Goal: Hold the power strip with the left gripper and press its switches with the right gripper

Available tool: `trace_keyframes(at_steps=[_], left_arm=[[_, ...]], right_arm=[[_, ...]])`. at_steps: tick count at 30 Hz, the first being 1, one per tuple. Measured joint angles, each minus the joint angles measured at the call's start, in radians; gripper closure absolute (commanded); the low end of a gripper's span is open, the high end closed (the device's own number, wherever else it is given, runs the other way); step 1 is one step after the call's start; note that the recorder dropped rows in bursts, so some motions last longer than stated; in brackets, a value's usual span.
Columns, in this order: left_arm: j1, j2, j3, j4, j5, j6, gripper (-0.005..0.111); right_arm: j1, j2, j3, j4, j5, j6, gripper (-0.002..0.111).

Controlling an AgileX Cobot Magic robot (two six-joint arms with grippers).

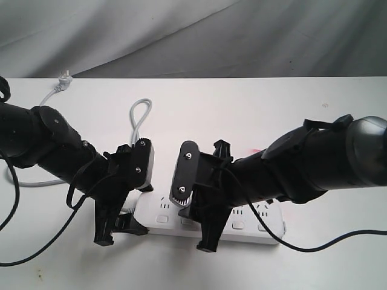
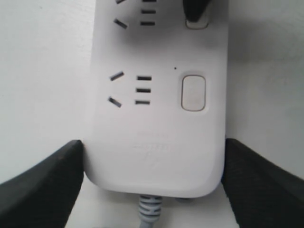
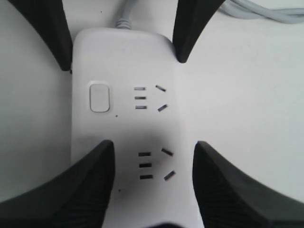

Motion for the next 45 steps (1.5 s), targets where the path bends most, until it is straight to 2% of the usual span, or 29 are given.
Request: trace_keyframes(at_steps=[31,45], left_arm=[[0.0,0.0,0.0,0.0,0.0,0.0,0.04],[0.0,0.0,0.0,0.0,0.0,0.0,0.04]], right_arm=[[0.0,0.035,-0.001,0.034,0.034,0.019,0.061],[-0.031,0.037,0.001,0.034,0.054,0.021,0.061]])
